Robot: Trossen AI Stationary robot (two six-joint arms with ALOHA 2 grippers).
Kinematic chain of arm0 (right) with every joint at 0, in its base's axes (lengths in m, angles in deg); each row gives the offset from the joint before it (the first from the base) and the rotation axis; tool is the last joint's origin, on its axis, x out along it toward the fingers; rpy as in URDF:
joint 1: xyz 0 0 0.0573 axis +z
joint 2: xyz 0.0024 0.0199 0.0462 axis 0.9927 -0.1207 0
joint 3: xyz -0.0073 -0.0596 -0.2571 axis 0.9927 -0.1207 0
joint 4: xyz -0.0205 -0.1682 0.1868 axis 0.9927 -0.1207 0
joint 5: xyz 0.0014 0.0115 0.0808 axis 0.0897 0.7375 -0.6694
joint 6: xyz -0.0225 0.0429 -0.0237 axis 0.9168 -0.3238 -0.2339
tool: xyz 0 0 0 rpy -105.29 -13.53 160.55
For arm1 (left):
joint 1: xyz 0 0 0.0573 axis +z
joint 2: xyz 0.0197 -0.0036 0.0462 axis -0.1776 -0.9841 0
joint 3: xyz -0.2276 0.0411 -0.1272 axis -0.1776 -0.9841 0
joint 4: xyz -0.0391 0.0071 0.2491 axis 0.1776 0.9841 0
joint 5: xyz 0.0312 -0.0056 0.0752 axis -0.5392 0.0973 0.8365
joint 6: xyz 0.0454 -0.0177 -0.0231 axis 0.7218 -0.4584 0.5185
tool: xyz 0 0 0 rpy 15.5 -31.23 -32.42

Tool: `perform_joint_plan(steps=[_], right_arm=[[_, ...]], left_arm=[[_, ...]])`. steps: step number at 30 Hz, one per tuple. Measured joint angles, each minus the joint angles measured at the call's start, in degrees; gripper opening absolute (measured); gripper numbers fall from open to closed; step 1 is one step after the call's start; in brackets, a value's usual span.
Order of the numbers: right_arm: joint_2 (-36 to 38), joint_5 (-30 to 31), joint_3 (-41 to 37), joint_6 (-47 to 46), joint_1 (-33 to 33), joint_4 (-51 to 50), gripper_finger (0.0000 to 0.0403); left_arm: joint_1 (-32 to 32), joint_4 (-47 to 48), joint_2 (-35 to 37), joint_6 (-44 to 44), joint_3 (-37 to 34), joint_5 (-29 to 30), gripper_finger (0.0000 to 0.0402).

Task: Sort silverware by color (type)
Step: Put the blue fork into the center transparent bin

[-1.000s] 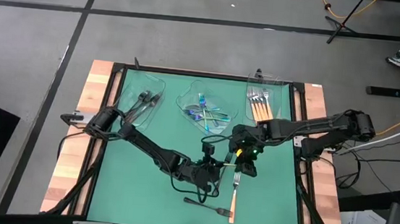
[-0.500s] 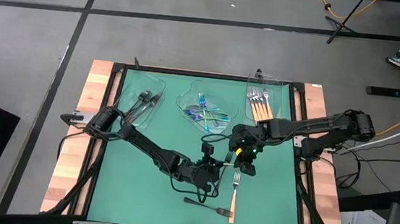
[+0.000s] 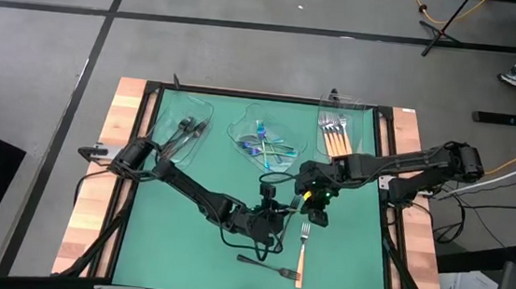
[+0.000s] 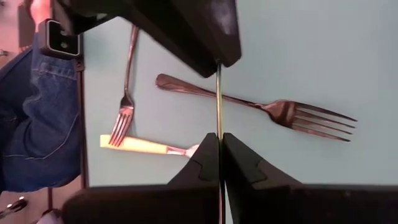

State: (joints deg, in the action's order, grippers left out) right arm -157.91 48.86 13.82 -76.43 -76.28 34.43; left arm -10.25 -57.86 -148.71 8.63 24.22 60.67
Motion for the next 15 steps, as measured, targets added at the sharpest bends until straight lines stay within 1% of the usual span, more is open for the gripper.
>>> perform_joint_plan(steps=[2,6,11,15], right_arm=[[0.0,1.0,0.0,0.0,0.0,0.0,0.0001],[0.0,1.8,0.0,0.0,0.0,0.0,0.0001],[0.2,3.9,0.0,0.0,0.0,0.0,0.0001],[0.5,4.6,0.6,-0.1,-0.5,0.0,0.0001]], left_arm=[[-0.3,-1.0,0.0,0.0,0.0,0.4,0.0076],[-1.4,-1.9,1.0,0.2,0.0,3.2,0.0077],[-3.5,-2.0,4.4,0.4,0.0,7.3,0.0076],[-5.3,-0.8,7.0,0.4,0.0,8.1,0.0076]])
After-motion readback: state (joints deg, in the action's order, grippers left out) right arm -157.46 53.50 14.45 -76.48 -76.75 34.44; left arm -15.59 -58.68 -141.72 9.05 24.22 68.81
